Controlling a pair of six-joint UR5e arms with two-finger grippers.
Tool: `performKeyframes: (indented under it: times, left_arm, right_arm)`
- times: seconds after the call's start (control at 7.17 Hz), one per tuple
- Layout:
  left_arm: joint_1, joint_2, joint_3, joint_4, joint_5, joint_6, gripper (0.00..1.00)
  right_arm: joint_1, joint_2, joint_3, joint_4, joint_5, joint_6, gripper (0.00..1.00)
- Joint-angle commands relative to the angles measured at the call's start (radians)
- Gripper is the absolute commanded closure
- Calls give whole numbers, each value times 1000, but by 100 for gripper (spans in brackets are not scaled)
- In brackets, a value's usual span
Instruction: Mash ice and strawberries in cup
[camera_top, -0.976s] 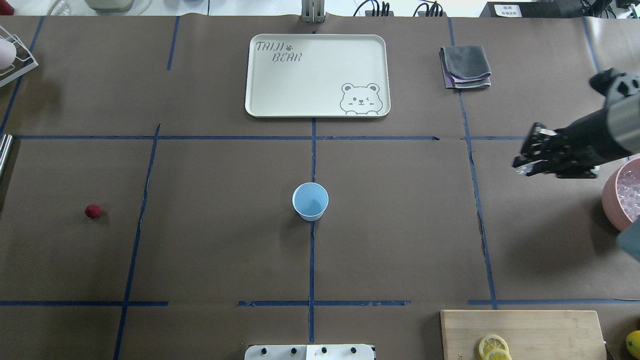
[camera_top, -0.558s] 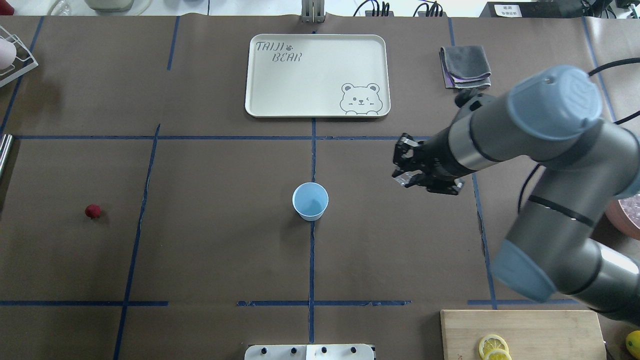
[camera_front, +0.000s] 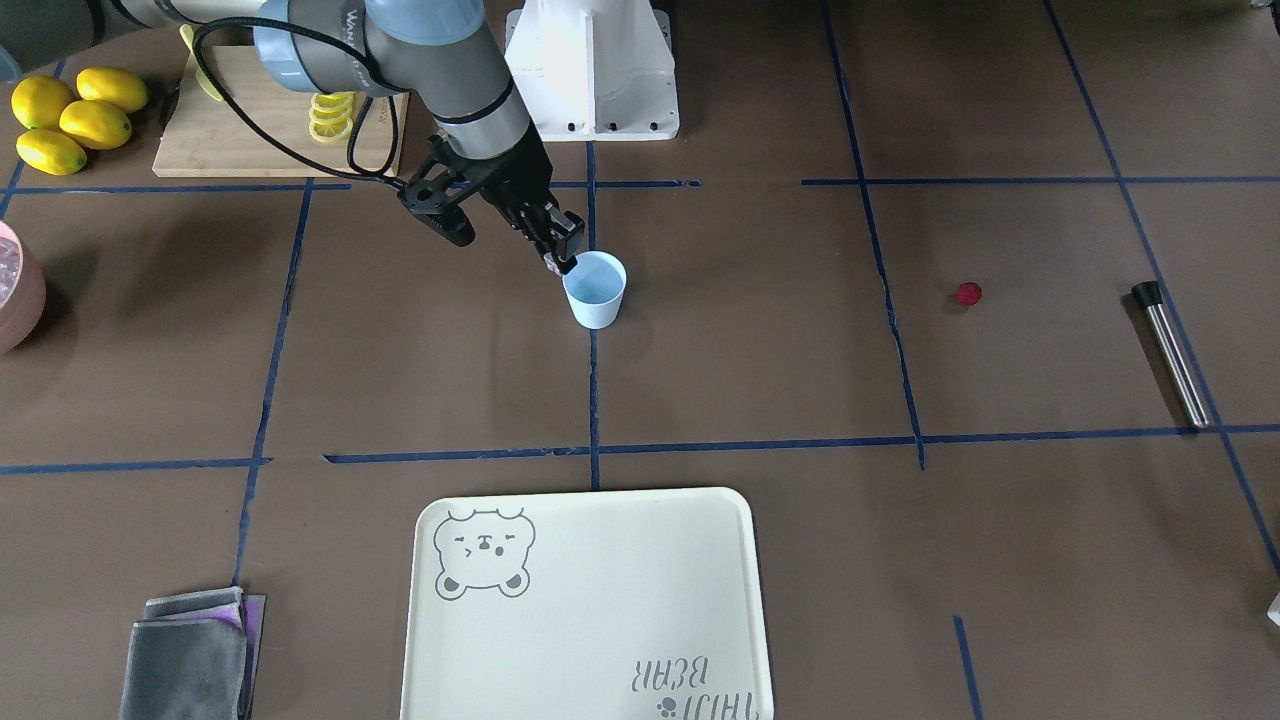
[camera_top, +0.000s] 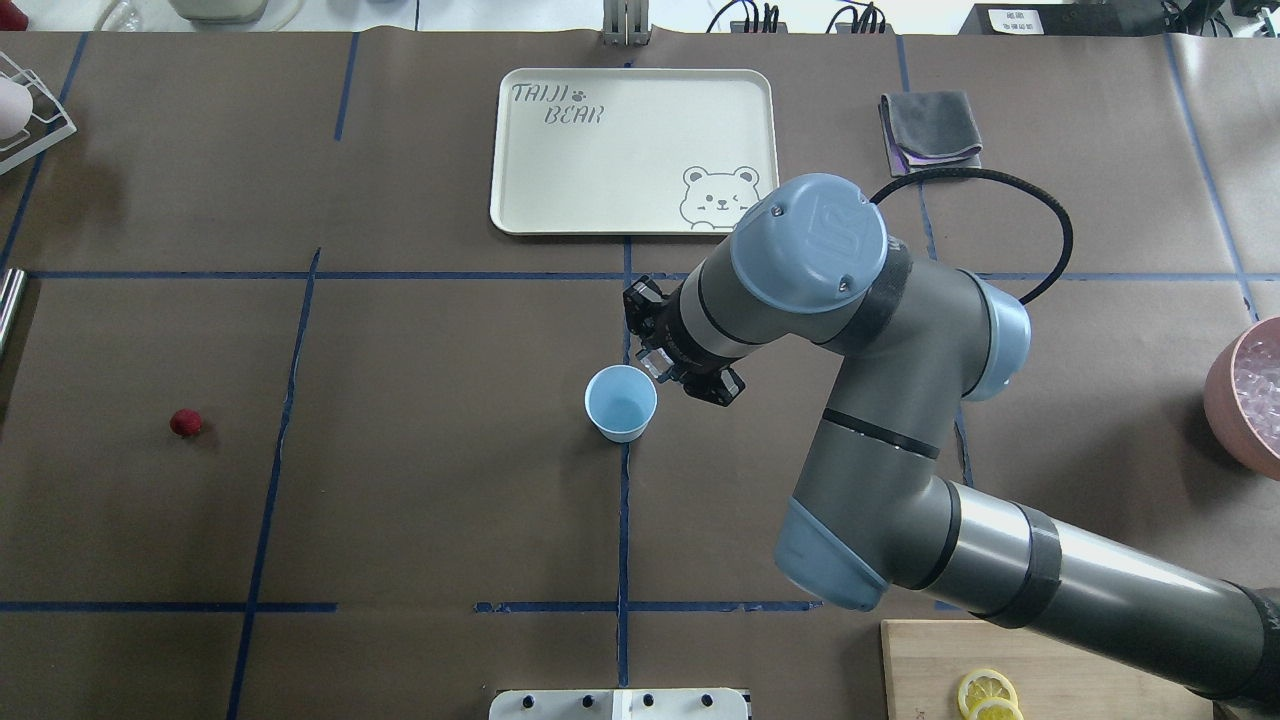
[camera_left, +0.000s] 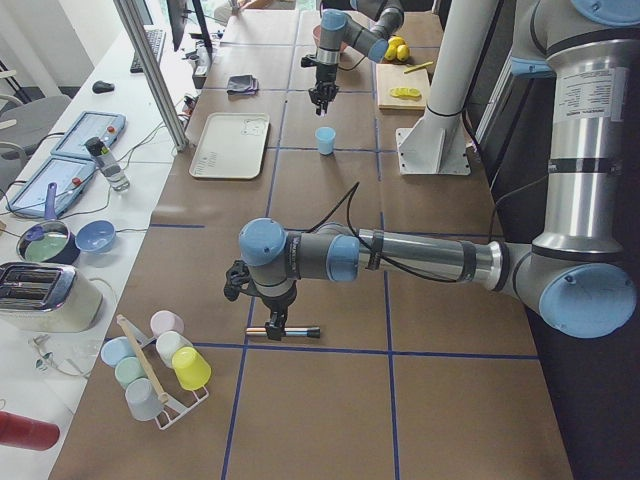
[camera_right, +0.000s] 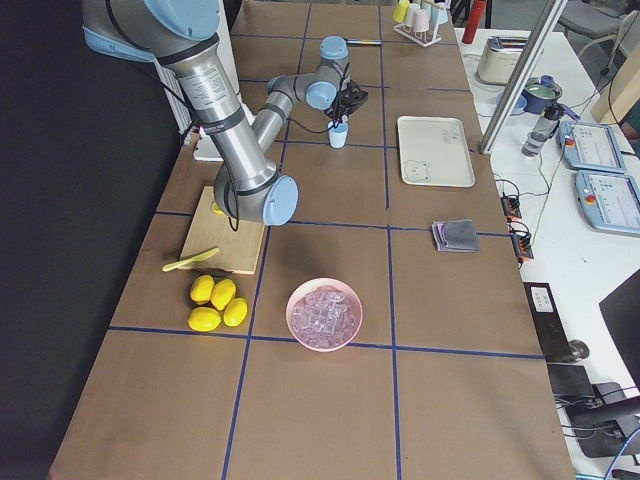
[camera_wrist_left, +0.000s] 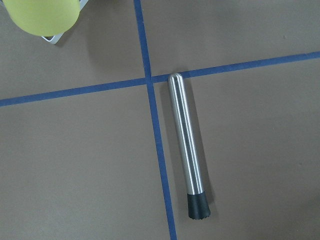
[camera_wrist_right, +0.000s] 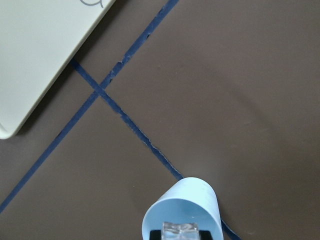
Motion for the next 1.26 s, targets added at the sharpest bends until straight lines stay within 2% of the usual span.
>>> performKeyframes:
  times: [0.0, 0.42, 0.56, 0.98, 1.12]
  left_arm:
    - [0, 0, 0, 0, 0, 0, 0]
    - [0, 0, 0, -5, 0, -2, 0]
    - [0, 0, 0, -3, 0, -2, 0]
    - [0, 0, 0, -3, 0, -2, 0]
    - [0, 0, 0, -3, 0, -2, 0]
  right_arm:
    - [-39, 15, -18, 1, -53, 18, 72]
    - [-39, 17, -27, 1, -54, 19, 61]
    - [-40, 20, -33, 0, -56, 21, 1]
    - [-39, 21, -35, 1, -54, 15, 0]
    - [1, 15, -26, 1, -36, -29, 0]
